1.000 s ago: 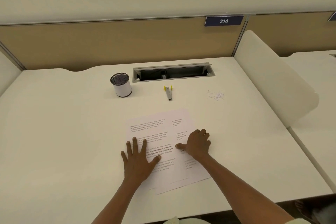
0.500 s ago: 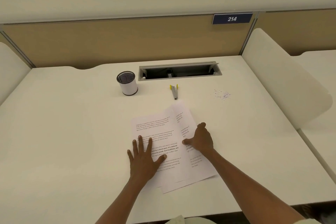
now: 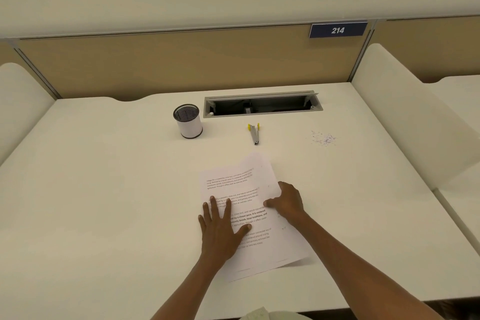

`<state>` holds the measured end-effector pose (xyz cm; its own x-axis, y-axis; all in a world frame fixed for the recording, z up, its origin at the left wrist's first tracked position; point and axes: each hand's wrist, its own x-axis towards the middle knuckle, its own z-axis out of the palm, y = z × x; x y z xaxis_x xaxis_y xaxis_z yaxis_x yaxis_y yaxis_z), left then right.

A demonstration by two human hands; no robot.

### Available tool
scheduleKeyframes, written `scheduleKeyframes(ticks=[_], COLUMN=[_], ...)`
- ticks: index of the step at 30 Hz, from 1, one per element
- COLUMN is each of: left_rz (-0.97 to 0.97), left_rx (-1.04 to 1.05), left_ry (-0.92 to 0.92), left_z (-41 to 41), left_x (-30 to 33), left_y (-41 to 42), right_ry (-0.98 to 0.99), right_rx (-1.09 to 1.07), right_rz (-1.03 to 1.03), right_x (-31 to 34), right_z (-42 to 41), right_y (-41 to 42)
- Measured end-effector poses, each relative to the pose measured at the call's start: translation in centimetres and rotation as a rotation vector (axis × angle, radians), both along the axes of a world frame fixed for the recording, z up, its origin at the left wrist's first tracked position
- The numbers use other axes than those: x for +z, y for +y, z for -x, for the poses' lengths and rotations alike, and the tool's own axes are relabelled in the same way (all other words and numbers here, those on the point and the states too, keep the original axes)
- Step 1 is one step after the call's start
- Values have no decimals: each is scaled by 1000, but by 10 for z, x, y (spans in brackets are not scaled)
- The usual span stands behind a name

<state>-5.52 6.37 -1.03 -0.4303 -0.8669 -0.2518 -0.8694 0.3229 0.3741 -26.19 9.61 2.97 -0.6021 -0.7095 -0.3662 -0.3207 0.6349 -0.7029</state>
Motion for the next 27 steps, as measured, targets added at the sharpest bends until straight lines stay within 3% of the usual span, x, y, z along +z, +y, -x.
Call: scheduleKeyframes(ticks=[6, 9, 11, 13, 19, 27], left_rz=[-129, -361, -457, -428, -133, 26], left_rx=[648, 613, 460, 394, 498, 471], left_ry=[706, 1007, 1051, 1045, 1121, 1110], left_z=[-5, -22, -33, -35, -18, -18], left_x=[45, 80, 97, 110, 132, 127], left_y=[-30, -53, -64, -68, -65, -57], right_ry=[-281, -443, -476, -457, -392, -301], right_rx=[65, 35, 3, -37, -104, -47], right_rz=[332, 461, 509, 560, 734, 759], right_x=[34, 58, 70, 77, 98, 102], right_z=[0, 0, 1, 1, -2, -4], right_y=[0, -2, -6, -10, -18, -13])
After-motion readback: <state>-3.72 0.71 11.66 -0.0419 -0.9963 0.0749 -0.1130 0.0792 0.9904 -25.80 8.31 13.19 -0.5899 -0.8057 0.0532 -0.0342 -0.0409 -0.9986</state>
